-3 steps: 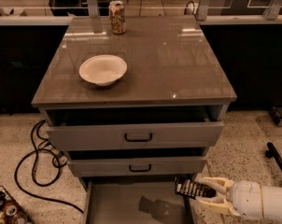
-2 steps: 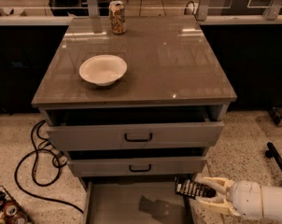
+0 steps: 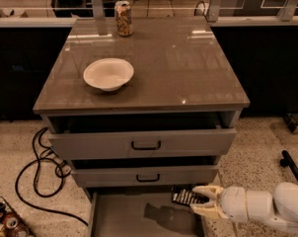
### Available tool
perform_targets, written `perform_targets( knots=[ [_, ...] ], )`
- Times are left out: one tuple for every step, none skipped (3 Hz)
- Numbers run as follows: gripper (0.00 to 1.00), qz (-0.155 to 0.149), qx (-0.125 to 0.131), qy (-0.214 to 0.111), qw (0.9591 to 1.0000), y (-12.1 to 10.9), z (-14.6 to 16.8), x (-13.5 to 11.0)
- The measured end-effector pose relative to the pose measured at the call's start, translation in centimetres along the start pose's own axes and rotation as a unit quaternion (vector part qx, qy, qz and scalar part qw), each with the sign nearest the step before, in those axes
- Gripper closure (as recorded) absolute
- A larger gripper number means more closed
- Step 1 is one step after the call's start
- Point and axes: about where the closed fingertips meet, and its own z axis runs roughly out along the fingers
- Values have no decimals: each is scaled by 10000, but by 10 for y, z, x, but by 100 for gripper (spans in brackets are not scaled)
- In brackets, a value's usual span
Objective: Place rxbar chocolate into bottom drawer
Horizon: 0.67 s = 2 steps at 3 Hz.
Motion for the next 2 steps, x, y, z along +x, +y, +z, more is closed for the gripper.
perform_targets(
  knots=[
    [100,201,-230,65,9995,-4,39,31],
    [100,390,-402,139,9983,3,76,63]
  ],
)
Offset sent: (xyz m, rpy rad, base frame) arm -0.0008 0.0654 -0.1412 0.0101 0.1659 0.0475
